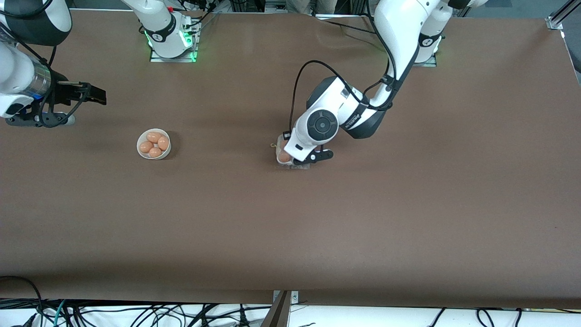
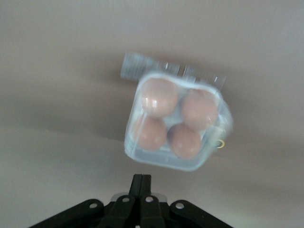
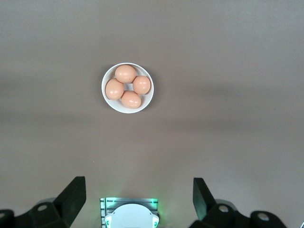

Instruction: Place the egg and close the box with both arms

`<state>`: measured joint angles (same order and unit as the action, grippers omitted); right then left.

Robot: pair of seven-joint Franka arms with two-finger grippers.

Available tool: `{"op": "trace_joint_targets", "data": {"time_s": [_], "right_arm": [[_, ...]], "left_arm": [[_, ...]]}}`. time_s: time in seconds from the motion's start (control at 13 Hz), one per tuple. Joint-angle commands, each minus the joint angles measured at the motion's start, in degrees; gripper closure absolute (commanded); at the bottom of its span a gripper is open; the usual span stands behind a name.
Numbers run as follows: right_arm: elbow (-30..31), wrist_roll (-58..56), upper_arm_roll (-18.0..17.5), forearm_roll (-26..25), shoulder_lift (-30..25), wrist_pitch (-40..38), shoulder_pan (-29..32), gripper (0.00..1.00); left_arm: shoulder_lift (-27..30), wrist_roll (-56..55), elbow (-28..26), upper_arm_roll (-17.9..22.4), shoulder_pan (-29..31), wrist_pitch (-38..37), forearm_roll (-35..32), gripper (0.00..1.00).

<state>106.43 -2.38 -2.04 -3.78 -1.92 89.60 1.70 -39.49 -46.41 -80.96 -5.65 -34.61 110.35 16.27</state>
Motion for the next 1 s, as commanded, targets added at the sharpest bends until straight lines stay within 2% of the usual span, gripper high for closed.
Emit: {"op": "trace_joint_targets", "data": {"time_s": [0.0,0.08,0.15,0.23,0.31,0.54,0.77,0.92], "right_arm": [[-1.6,-0.5,-0.5,3.1,0.3,-1.1,2.1,0.0],[-1.7,-1.0,0.9,4.3,0.3,-1.2,2.1,0.0],[-1.7,-1.6,1.1,4.4,0.3,-1.2,2.0,0.0],[-1.7,-1.7,1.0,4.4,0.0,-1.4,2.0,0.0],[-1.7,-1.7,1.0,4.4,-0.1,-1.5,2.0,0.0],[-2.3,-1.7,0.3,4.3,-0.9,-2.2,1.9,0.0],[-3.7,-1.7,-0.4,4.3,-1.6,-3.6,1.9,0.0],[-3.8,-1.7,-0.4,4.4,-2.3,-3.7,2.0,0.0]], "left_arm": [[1.9,0.2,3.4,0.5,-0.4,-4.3,-8.0,0.9],[3.8,0.5,3.9,0.6,0.1,-7.7,-10.7,0.75],[4.9,0.7,5.8,1.0,2.2,-10.3,-13.3,0.51],[5.3,0.8,8.5,0.9,4.7,-12.2,-15.7,0.32],[6.0,1.1,10.9,0.9,7.0,-13.8,-17.7,0.21],[7.8,12.4,12.0,0.9,13.9,-17.8,-20.6,0.15],[9.9,21.3,12.2,0.8,20.2,-18.1,-25.1,0.09],[11.0,26.3,12.6,0.6,24.5,-18.2,-25.5,0.07]]}}
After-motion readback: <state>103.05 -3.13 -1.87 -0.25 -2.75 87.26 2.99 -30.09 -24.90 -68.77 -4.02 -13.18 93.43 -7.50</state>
